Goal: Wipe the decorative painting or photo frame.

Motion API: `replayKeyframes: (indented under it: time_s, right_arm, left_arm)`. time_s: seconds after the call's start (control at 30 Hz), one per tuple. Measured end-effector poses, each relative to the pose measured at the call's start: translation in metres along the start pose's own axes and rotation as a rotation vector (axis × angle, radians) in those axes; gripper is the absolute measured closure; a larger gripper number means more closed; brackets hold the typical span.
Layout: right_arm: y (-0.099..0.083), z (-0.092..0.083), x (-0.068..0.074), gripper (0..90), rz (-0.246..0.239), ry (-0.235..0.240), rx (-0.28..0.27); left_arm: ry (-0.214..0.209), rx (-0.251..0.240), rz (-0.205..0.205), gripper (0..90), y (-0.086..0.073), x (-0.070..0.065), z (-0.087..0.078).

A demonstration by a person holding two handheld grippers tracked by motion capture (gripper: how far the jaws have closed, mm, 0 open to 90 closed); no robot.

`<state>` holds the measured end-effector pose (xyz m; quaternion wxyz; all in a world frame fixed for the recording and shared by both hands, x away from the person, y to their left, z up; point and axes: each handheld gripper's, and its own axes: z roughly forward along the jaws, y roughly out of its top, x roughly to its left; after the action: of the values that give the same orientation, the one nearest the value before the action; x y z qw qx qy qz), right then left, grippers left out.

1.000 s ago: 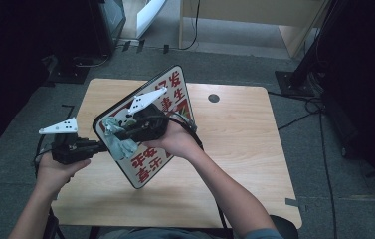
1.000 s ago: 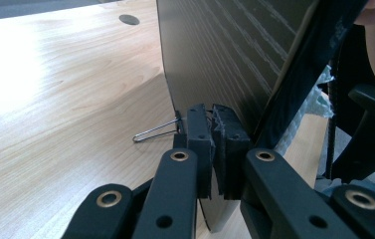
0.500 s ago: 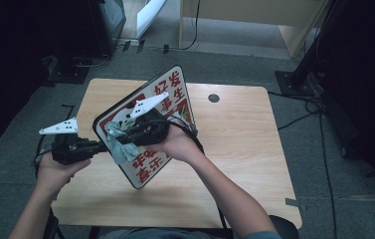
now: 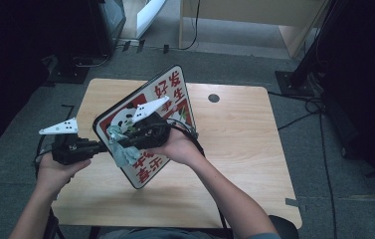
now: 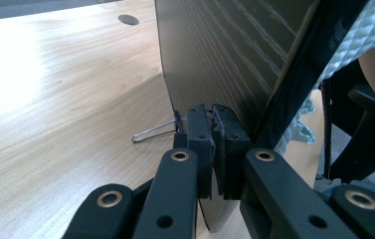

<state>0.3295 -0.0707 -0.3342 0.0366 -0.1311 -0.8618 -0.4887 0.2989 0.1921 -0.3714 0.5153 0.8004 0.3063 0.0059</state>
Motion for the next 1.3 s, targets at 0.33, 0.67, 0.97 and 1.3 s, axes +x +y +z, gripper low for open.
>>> replayKeyframes:
  time_s: [0.33,0.67,0.97,1.3]
  right_arm:
    - [-0.006,0.002,-0.001,81.3,0.005,0.005,0.003]
    - [-0.017,0.005,-0.002,81.4,0.017,0.009,0.0]
    - [-0.025,0.007,-0.001,81.5,0.033,0.006,0.002]
    - [-0.036,0.01,-0.001,82.2,0.051,0.005,0.01]
  left_arm:
    - [0.0,-0.001,-0.002,87.9,0.0,0.0,0.0]
    - [-0.009,0.005,-0.009,89.5,0.0,-0.001,0.0]
    - [-0.014,0.009,-0.011,90.0,0.001,-0.001,0.001]
    - [-0.019,0.01,-0.01,90.0,0.001,-0.002,0.001]
